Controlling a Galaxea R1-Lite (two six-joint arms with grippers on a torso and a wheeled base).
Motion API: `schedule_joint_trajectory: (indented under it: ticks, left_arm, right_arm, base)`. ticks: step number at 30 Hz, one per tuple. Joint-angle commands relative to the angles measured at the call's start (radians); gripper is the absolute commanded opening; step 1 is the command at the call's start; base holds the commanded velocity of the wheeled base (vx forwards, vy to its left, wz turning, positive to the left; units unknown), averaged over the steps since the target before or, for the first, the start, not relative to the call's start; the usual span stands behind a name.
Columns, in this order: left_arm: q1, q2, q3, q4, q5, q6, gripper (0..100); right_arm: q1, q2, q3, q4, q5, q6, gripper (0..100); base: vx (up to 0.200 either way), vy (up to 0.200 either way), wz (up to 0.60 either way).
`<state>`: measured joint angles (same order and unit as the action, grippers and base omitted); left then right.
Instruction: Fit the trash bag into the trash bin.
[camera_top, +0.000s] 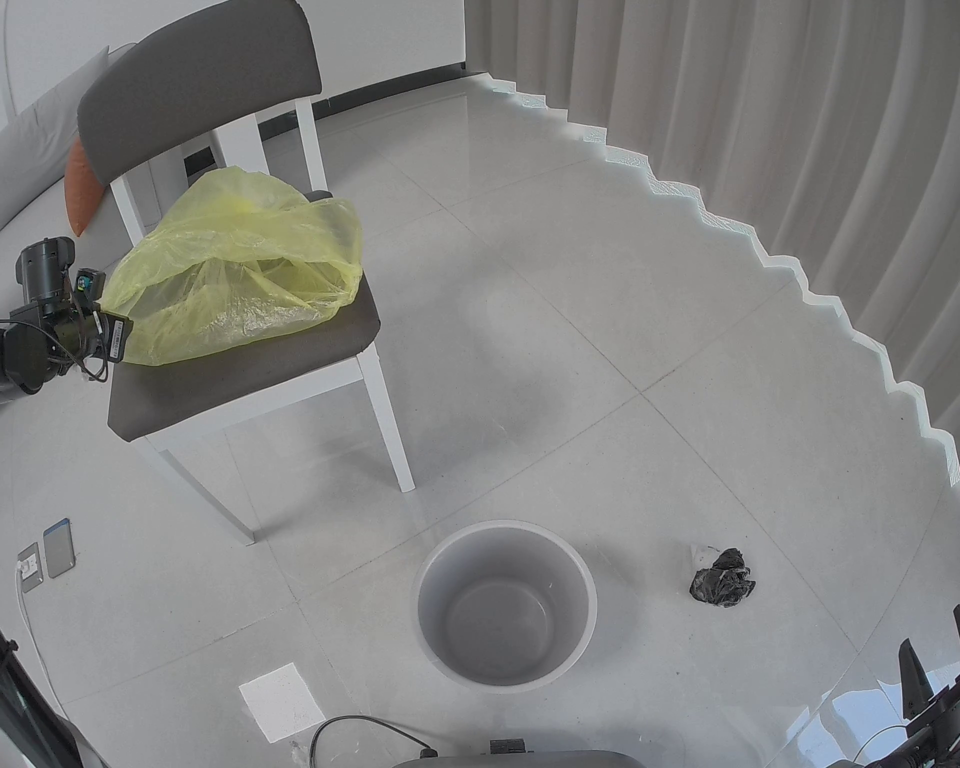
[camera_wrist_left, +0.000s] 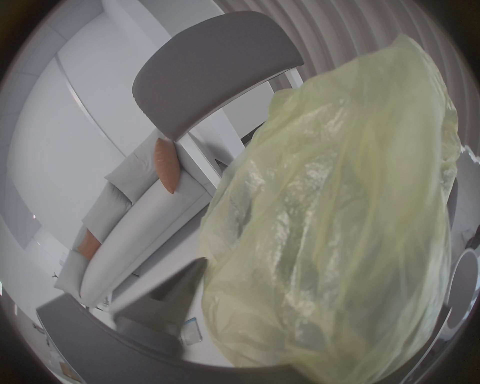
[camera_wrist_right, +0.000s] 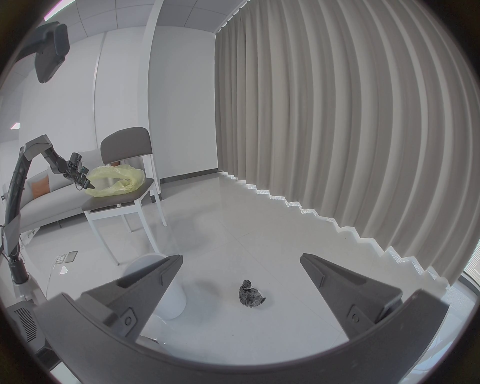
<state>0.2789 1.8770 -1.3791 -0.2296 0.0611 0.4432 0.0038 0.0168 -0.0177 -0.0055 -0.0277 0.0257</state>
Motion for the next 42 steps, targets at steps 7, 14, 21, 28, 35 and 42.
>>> schedule_joint_trajectory:
  ticks: [7,14,21,28,35,42]
  left_arm:
    - [0.045,-0.006,-0.008,-0.004,-0.107,-0.066,0]
    - [-0.064,-0.190,-0.012,0.007,-0.241,-0.192,0]
    - [-0.330,-0.423,-0.049,0.110,-0.260,-0.294,0]
    - [-0.639,-0.569,-0.123,0.323,-0.248,-0.281,0]
    - [-0.894,-0.599,-0.314,0.644,-0.135,-0.123,0]
    - [-1.057,-0.595,-0.365,0.757,-0.020,-0.057,0]
  right_arm:
    - [0.001,-0.014,0.004,-0.044,-0.001,0.014,100]
    - [-0.001,0.153,-0.289,-0.162,0.060,0.097,100]
    - [0.007,0.367,-0.360,-0.157,0.129,-0.013,100]
    - [0.010,0.568,-0.473,-0.159,0.158,-0.018,100]
    - [0.021,0.712,-0.505,-0.165,0.184,-0.109,100]
    - [0.050,0.816,-0.559,-0.180,0.201,-0.125,100]
  base:
    - [0.000,0.000,0.00]
    - [0.000,0.000,0.00]
    - [0.000,0.000,0.00]
    - [0.000,0.000,0.00]
    - [0.000,0.000,0.00]
    - [0.000,0.000,0.00]
